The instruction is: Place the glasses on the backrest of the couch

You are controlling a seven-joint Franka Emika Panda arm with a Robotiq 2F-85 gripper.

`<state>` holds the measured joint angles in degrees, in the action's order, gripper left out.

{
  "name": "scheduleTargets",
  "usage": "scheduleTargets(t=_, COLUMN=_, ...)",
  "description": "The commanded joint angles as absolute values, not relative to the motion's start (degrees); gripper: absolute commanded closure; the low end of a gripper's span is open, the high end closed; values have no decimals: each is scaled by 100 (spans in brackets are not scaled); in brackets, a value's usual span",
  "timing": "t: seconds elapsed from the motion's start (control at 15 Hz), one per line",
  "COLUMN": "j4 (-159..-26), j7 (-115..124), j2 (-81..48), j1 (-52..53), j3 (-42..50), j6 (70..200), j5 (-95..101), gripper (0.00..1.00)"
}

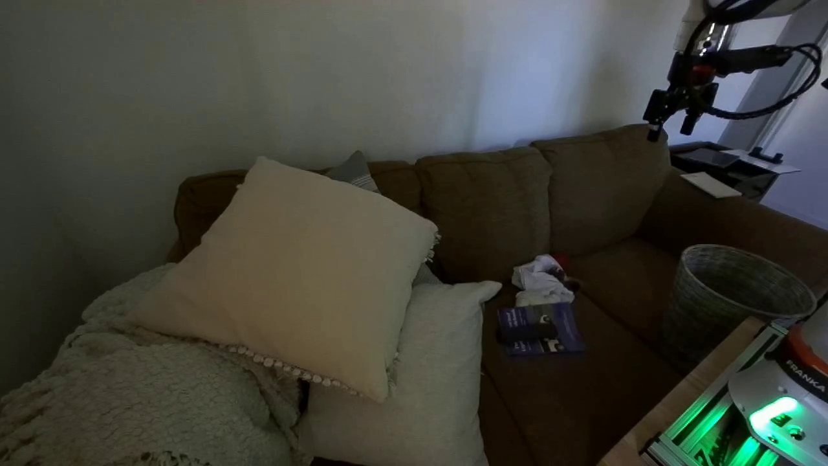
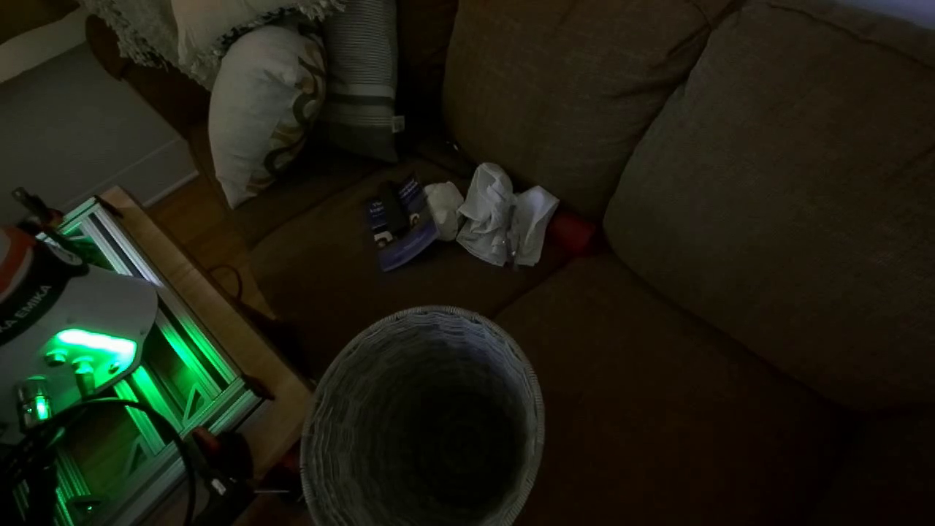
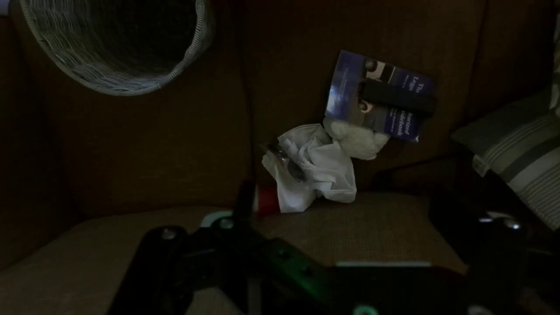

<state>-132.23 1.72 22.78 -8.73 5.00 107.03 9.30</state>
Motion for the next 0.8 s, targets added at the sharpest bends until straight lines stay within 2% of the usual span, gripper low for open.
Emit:
scheduleTargets(t=0.0, j4=-12316, j7=-136, j2=783, j1=-929, j3=818, j6=10403, j5=890, gripper=0)
scheduleTargets(t=0.4, j4=-11362, j7=563, j2=-1379, j1=-1072, j3=1006, j6=10472, j5=1280, gripper=0)
scheduleTargets(t=0.47, j4=-11287, j7=513, j2=-1485, j1=-1077, j3=1041, j6=10258, j5=1213, gripper=0)
scheduleTargets(t=0.53, j4=-11689, j7=439, j2=-1043, j1=-1016, j3=999, j6=10601, j5=1206, gripper=0)
scheduleTargets(t=0.73, j4=-11388, j7=446, j2=-1545, j1=-1037, j3=1057, j6=10485, j5=1206, gripper=0)
